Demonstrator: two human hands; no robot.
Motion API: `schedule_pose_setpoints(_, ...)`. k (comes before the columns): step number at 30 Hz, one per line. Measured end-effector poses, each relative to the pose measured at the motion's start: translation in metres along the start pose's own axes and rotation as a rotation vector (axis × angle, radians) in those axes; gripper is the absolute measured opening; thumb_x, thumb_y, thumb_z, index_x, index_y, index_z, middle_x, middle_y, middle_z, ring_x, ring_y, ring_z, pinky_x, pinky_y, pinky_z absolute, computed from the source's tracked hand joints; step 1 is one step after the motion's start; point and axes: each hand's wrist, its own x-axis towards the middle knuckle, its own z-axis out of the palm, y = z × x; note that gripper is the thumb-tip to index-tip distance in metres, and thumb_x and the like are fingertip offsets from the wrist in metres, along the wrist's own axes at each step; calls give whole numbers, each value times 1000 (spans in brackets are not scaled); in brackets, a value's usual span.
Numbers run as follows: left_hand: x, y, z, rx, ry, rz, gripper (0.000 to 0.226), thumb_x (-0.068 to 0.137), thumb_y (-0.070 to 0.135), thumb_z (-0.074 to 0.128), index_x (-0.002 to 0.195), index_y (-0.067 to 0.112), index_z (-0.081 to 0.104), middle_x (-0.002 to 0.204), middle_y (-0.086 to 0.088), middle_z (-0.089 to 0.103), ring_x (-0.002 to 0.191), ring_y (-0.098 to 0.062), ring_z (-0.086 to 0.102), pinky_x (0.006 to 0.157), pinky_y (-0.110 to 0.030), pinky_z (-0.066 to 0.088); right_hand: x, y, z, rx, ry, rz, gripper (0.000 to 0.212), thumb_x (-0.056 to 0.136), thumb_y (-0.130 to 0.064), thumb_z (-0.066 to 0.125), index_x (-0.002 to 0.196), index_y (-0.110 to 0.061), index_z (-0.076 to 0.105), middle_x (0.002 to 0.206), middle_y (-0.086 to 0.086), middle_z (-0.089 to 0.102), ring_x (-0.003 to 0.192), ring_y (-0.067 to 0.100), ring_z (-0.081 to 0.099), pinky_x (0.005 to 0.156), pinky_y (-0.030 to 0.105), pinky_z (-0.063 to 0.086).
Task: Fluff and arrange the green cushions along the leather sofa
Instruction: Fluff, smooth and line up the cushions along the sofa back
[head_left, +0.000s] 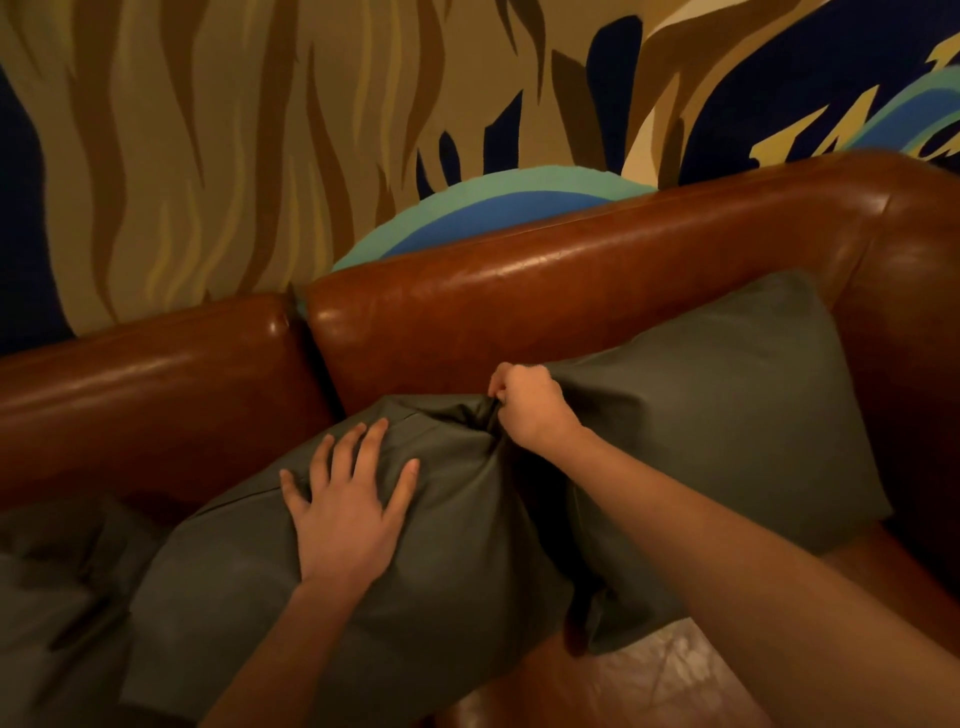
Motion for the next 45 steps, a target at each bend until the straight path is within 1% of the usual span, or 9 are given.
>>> schedule_pose_setpoints(6, 6, 9, -3, 4, -20, 2, 76, 79, 72, 8, 145, 39, 24, 150, 8, 34, 143, -20, 21, 111, -60, 13, 5, -19, -9, -233, -104, -306, 24, 91, -1, 53, 111, -10, 63, 125, 10, 46, 111, 32, 49, 91, 40, 48)
schedule_pose_setpoints(9, 8, 13, -4, 5, -42, 0, 67, 87, 71, 19, 146, 39, 24, 151, 8, 33, 143, -20, 20, 112, -60, 12, 8, -28, -2, -500, -129, -390, 29, 93, 0, 52, 120, -6, 60, 128, 12, 50, 120, 31, 45, 90, 39, 45)
schedule_pose_setpoints(13, 4, 12, -5, 13, -34, 2, 77, 78, 73, 6, 145, 39, 24, 150, 8, 34, 142, -20, 21, 112, -60, 12, 12, -28, 7, -611, -81, -431, 32, 95, 2, 45, 124, -5, 57, 129, 14, 52, 122, 32, 44, 88, 39, 47)
schedule_pose_setpoints(17, -2, 5, -8, -29, -4, -17, 74, 80, 71, 8, 144, 38, 27, 148, 6, 37, 141, -19, 24, 113, -58, 12, 17, -12, -6, -476, -45, -450, 26, 95, -1, 47, 121, -2, 53, 123, 15, 50, 116, 31, 46, 85, 38, 45)
schedule_pose_setpoints(24, 5, 18, -28, -103, -38, -63, 70, 84, 73, 19, 143, 38, 29, 144, 4, 40, 139, -22, 26, 112, -63, 7, 17, 6, -22, 200, -65, -170, 5, 97, -16, 55, 92, -15, 54, 86, 1, 53, 82, 20, 53, 69, 31, 45)
schedule_pose_setpoints(31, 40, 53, -25, -128, -38, 24, 36, 95, 45, 45, 129, 34, 52, 134, 6, 50, 122, -21, 48, 109, -53, 27, 9, 10, -9, -166, -134, -341, 22, 92, -11, 61, 114, -11, 60, 120, 8, 37, 99, 28, 50, 85, 36, 44)
schedule_pose_setpoints(38, 33, 49, -23, -182, 87, 20, 21, 95, 28, 51, 114, 28, 60, 107, 1, 66, 100, -26, 56, 90, -45, 39, 12, 1, -10, -350, -39, -324, 29, 87, 7, 51, 112, -4, 61, 118, 13, 51, 103, 32, 57, 87, 38, 49)
schedule_pose_setpoints(41, 33, 35, -29, -277, 166, 19, 17, 93, 24, 54, 108, 26, 62, 101, 0, 69, 94, -28, 59, 85, -49, 45, 19, 13, -19, -126, 14, -355, 18, 93, 0, 51, 105, -10, 61, 111, 10, 54, 95, 25, 57, 79, 32, 45)
schedule_pose_setpoints(45, 37, 29, -32, -385, 156, -4, 13, 94, 26, 53, 104, 28, 61, 101, 3, 70, 96, -27, 61, 84, -51, 47, 15, 17, -24, 367, 91, -241, 12, 99, -6, 48, 91, -13, 52, 95, 13, 58, 57, 13, 50, 52, 23, 48)
